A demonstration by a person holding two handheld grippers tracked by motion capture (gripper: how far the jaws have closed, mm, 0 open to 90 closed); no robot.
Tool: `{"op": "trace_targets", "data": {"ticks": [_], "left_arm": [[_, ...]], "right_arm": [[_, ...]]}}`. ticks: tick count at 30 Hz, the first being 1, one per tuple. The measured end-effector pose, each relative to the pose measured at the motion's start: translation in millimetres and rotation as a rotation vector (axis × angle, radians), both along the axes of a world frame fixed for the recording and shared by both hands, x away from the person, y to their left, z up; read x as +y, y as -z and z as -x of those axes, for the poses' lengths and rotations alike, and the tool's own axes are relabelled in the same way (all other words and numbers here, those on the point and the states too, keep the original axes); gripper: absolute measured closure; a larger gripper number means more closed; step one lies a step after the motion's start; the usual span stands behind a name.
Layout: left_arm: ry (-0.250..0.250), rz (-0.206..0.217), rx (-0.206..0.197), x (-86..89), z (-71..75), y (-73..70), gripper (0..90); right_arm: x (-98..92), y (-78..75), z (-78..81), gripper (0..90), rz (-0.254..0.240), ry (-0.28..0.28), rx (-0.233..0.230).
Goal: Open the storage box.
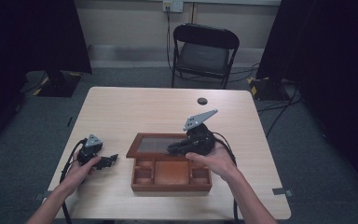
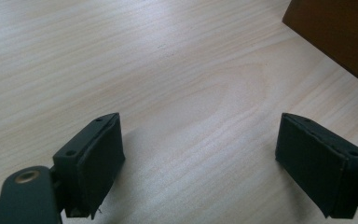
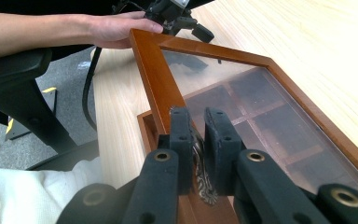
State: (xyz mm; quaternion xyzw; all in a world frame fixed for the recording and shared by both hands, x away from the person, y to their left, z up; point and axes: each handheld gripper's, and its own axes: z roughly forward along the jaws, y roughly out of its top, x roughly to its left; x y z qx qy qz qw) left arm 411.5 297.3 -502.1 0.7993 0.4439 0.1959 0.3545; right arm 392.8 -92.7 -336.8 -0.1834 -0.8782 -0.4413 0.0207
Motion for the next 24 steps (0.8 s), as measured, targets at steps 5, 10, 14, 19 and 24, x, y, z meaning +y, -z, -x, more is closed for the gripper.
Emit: {"op": "trace_targets", "data": {"ticks": [5,10,14,19,24], "left_arm": [[-0.001,0.002,0.001,-0.1,0.0,0.1,14.4],[0.000,0.001,0.001,0.0,-0.1,0.0,14.4],[0.006,-0.010,-0.001,0.6,-0.3,-0.3,14.3],[0.006,-0.010,0.000,0.7,-0.3,-0.4,14.3],[0.005,-0.010,0.000,0.6,-0.3,-0.3,14.3]], "right_arm": [[0.2,-1.9,-1.6,82.2,0.001,0.000,0.002],[0.4,-3.4,-3.1,82.2,0.001,0.002,0.003],[0.3,-5.4,-4.4,82.2,-0.003,0.006,0.002],[-0.1,-7.3,-6.3,82.2,-0.005,0.009,0.001],[-0.1,-9.5,-8.4,82.3,-0.007,0.011,0.001]]}}
